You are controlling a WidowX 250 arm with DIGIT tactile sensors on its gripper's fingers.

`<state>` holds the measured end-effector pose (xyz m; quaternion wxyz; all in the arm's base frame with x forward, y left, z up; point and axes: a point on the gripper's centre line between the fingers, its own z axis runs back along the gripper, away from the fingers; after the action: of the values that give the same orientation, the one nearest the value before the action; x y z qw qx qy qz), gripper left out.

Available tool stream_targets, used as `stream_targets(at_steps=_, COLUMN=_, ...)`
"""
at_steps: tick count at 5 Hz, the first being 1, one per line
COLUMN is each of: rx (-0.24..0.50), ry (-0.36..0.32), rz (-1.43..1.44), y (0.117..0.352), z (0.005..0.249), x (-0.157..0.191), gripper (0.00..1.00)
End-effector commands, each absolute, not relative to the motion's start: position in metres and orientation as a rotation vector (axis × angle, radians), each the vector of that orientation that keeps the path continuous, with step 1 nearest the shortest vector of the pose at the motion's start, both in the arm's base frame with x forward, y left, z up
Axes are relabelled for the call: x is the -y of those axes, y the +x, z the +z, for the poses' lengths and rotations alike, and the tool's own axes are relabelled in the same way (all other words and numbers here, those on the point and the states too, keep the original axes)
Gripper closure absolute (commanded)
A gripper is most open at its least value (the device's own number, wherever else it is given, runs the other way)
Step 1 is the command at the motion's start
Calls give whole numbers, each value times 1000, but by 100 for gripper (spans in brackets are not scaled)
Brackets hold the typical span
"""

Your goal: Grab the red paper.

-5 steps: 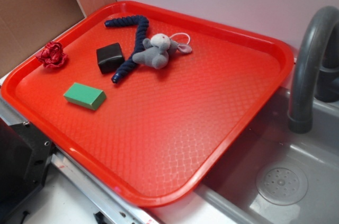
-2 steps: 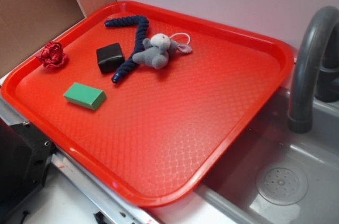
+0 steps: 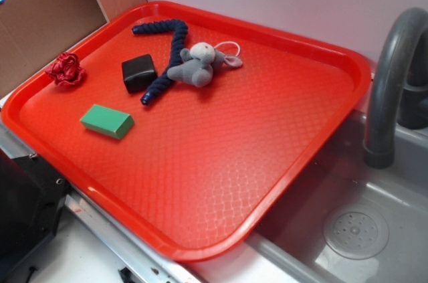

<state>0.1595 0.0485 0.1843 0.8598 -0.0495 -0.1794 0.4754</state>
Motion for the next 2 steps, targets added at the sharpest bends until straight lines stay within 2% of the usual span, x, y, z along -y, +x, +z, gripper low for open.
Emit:
stream_targets(at_steps=1, rx=420, ry=10, rz=1484, y=169, z=122, x=-113, gripper=0)
stream_targets(at_steps=2, rx=424, ry=56, rz=1623, y=167, z=99, x=-135, gripper=0)
